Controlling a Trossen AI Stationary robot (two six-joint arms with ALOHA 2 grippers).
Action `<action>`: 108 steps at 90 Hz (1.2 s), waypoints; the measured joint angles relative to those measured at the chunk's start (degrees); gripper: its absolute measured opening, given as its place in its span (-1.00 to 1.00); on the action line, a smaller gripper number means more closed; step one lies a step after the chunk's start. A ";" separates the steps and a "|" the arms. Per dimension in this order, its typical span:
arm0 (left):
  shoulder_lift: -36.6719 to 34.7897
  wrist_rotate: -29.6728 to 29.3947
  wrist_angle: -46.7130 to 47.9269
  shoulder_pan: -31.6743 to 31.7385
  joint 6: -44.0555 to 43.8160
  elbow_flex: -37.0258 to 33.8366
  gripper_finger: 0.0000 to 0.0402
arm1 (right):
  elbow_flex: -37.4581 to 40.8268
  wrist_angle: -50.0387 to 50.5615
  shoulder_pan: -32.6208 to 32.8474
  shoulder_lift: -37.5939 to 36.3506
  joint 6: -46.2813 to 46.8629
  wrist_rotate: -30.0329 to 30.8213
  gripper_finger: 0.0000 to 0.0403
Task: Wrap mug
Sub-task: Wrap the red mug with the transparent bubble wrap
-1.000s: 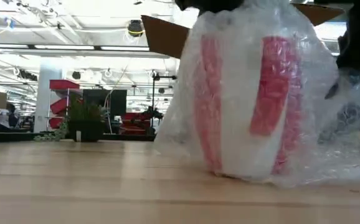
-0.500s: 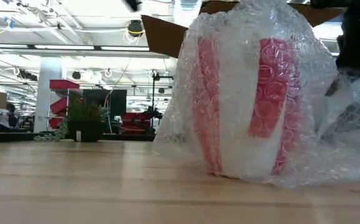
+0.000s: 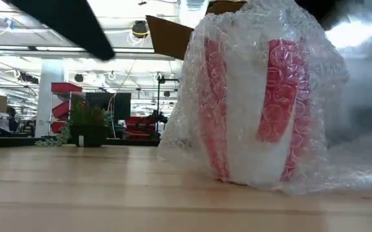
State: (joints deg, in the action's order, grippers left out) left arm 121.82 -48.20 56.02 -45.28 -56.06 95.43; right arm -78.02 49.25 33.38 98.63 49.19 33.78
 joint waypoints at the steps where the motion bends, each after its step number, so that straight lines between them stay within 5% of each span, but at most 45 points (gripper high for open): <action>1: 0.00 -0.02 -0.75 0.04 0.29 -0.36 -0.34 | -0.36 -0.11 -0.07 0.00 -0.48 -0.25 -1.00; 41: 0.00 -2.55 -6.96 -0.17 2.61 -2.33 -0.34 | -7.68 -5.15 1.52 0.00 -9.47 -3.98 -1.00; 69: 0.07 -3.12 -23.02 0.66 15.88 -2.33 -0.34 | -8.78 -14.07 3.17 0.04 -13.70 -3.93 -1.00; 108: 0.09 -3.31 -27.59 6.77 24.00 -2.33 -0.34 | -6.85 -12.40 4.55 0.04 -13.16 -4.33 -1.00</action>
State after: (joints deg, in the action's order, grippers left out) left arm 121.91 -51.51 28.43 -38.51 -32.07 93.10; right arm -84.87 36.85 37.93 98.67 36.03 29.45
